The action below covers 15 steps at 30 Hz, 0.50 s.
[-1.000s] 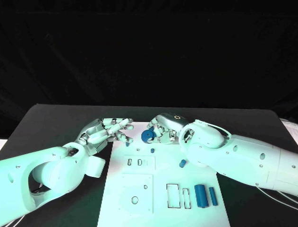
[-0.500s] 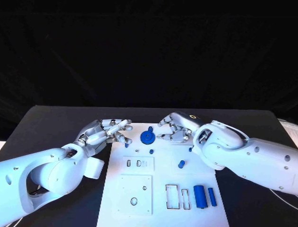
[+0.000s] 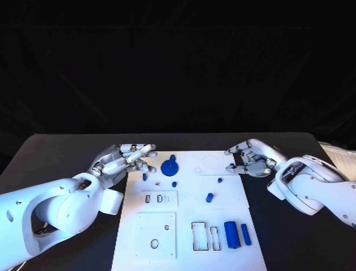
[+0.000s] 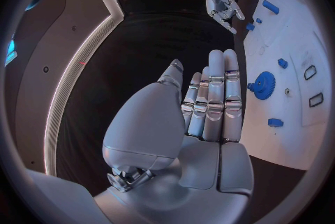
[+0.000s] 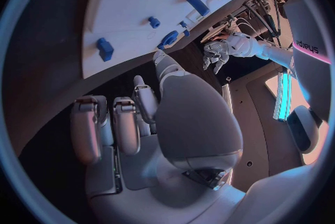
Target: Assemble the parts on the task board
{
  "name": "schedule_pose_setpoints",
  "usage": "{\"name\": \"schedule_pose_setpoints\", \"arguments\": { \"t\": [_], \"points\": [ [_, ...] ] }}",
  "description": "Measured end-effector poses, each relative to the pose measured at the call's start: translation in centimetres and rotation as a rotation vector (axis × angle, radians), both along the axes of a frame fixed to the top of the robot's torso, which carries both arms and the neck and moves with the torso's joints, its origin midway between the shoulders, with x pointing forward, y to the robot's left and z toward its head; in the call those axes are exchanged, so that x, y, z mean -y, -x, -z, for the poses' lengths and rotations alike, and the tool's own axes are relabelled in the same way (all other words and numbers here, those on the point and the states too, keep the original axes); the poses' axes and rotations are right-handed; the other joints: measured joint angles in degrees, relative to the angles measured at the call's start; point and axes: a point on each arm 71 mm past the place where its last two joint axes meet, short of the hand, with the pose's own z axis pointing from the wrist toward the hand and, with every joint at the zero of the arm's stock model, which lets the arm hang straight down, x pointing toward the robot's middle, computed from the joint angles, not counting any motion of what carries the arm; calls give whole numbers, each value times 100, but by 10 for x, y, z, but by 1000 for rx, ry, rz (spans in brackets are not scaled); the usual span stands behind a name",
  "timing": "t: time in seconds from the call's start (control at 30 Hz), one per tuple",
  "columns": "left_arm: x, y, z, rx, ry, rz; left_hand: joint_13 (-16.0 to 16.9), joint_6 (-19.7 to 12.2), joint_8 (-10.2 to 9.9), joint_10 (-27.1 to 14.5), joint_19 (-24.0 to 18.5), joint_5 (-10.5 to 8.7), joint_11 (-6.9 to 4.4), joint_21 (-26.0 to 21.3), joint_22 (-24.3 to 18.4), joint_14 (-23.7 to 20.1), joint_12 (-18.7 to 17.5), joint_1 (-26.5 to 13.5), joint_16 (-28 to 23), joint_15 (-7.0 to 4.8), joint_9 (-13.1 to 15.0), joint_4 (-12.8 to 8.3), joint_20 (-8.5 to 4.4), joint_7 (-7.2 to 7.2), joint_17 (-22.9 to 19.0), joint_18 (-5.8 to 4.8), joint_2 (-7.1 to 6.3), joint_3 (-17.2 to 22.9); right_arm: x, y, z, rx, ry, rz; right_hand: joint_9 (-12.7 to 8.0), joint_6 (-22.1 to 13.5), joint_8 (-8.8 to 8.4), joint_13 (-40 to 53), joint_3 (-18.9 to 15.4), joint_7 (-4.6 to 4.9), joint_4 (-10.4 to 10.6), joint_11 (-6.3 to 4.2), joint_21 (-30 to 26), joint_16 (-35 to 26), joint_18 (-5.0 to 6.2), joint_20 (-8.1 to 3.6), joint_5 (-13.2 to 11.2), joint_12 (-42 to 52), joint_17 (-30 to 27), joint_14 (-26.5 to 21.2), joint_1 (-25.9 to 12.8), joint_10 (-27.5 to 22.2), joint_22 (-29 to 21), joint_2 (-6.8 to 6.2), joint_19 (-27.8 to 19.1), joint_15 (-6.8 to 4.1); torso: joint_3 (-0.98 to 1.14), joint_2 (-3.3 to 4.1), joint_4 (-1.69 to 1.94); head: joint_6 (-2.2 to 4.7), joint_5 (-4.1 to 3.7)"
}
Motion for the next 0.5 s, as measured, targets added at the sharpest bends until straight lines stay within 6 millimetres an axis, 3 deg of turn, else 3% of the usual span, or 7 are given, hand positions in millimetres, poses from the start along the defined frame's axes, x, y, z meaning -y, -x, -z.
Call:
{"name": "schedule_pose_setpoints", "arguments": {
  "t": [0.17,0.5],
  "points": [
    [-1,-1,1,-1,-2,-3,0,0,0,0,0,0,0,0,0,0,0,2,0,0,0,0,0,0,5,0,2,0,20,2,14,-24,-21,34,11,9,0,0,-16,6,-16,0,0,0,0,0,0,0,3,0,0,0,0,0,0,0,41,-31,-40,-12,13],
    [-2,-3,5,-7,-5,-7,0,0,0,0,0,0,0,0,0,0,0,24,0,0,0,0,0,0,4,0,24,0,25,1,32,-44,-34,44,18,105,33,0,-32,-21,-32,-21,0,0,0,0,0,0,2,0,20,21,-1,25,0,0,109,-39,-54,-32,53]
  ]
}}
